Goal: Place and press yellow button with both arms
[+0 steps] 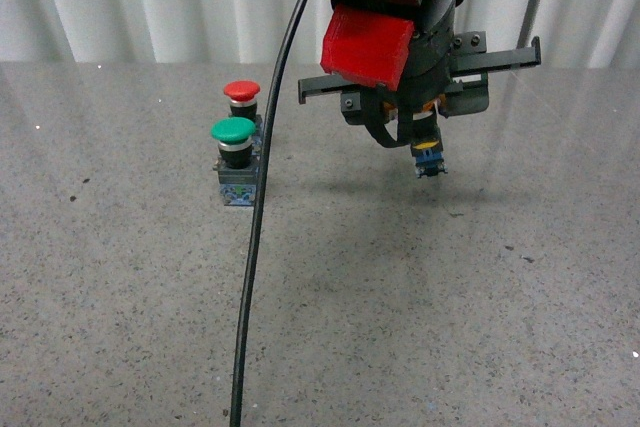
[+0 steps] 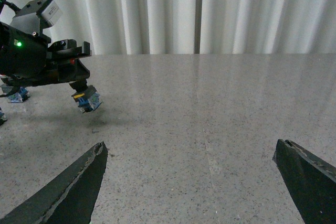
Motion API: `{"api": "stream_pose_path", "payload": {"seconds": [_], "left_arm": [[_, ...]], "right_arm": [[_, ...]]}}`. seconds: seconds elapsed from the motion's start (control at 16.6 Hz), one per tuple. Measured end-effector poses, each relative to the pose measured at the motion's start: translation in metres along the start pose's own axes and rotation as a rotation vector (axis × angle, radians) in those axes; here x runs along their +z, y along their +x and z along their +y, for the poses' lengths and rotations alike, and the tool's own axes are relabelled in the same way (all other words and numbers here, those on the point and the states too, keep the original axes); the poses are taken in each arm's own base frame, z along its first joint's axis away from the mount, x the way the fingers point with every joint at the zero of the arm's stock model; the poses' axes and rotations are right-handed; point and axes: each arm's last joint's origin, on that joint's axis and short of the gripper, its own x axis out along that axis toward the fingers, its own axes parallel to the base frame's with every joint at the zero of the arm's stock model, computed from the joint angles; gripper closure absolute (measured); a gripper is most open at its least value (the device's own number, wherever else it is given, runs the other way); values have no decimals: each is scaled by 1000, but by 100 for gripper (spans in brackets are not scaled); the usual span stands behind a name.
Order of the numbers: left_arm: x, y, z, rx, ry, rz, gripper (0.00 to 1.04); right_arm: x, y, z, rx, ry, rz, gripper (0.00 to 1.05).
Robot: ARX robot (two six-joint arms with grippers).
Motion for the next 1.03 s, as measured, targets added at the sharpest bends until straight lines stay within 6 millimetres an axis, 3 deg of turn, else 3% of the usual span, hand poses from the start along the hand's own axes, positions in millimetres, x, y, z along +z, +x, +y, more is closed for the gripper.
{"api": "stream_pose_path", "payload": {"seconds": [0.3,0.6,0.66,0.78,0.91,1.03], "left_arm": [[-7,9,0,27,3,35,68],[-5,8,-2,22,3,29,29],[-1,7,-3,12,5,17,7],[6,4,-5,-3,11,-25,7],[18,-11,4,13,42,-110,7],[48,-56,28,74,95,-295,7]], "right_arm": [[0,0,0,0,0,0,7],[0,0,0,0,0,0,7],[0,0,0,0,0,0,7],[0,0,0,0,0,0,7],[0,0,0,0,0,0,7],[0,0,0,0,0,0,7]]}}
